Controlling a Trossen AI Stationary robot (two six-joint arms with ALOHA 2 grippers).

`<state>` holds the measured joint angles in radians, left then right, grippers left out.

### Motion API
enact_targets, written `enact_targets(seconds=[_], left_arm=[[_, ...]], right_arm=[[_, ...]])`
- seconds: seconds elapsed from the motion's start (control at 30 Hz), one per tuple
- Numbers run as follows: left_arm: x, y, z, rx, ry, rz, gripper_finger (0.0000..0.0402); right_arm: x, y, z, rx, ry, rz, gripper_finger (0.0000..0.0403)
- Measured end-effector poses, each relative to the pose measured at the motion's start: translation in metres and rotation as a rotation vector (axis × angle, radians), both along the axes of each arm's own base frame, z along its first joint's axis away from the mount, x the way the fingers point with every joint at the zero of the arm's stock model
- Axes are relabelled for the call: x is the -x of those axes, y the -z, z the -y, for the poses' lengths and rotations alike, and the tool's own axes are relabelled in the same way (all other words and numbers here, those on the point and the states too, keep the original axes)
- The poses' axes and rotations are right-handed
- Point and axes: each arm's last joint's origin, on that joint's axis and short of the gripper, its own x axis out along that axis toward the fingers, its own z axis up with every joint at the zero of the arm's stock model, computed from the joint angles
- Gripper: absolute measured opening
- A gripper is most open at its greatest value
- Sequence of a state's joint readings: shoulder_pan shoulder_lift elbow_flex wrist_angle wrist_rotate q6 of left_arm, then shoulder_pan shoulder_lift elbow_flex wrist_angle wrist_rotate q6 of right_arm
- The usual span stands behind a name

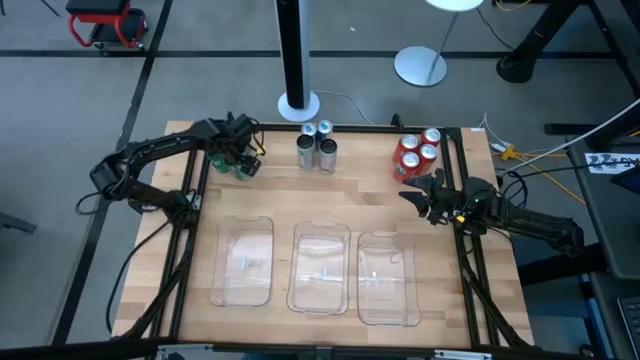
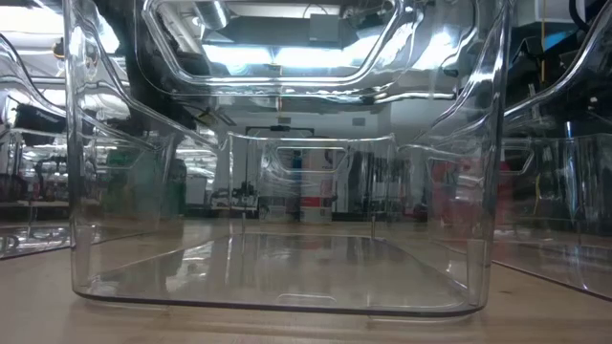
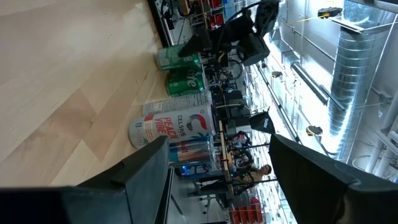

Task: Sort soda cans
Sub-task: Put the bottom right green soda can into the left transparent bin

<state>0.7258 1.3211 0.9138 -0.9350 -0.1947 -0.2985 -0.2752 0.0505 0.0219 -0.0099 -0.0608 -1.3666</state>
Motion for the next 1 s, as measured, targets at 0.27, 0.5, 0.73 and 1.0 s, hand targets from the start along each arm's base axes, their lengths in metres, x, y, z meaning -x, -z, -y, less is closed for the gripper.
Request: enact_targets(seconds=[0.27,0.5,0.73,1.0], left_arm=[[0.001,-0.055,0.017,-0.063,0.051,0.07,0.0299],[-0.005,-0.098,0.047,-0.099,0.128,0.162,0.0299],[-0.016,-0.124,0.082,-0.087,0.241,0.222,0.0299],[-0.025,-0.13,0.121,-0.036,0.321,0.279,0.0299]], right_arm=[[0.0,0.0,0.0,0.0,0.0,0.0,0.0278],[0.0,0.0,0.0,0.0,0.0,0.0,0.0278],[0.0,0.0,0.0,0.001,0.001,0.0,0.0278],[0.0,0.0,0.0,0.001,0.001,0.0,0.0278]])
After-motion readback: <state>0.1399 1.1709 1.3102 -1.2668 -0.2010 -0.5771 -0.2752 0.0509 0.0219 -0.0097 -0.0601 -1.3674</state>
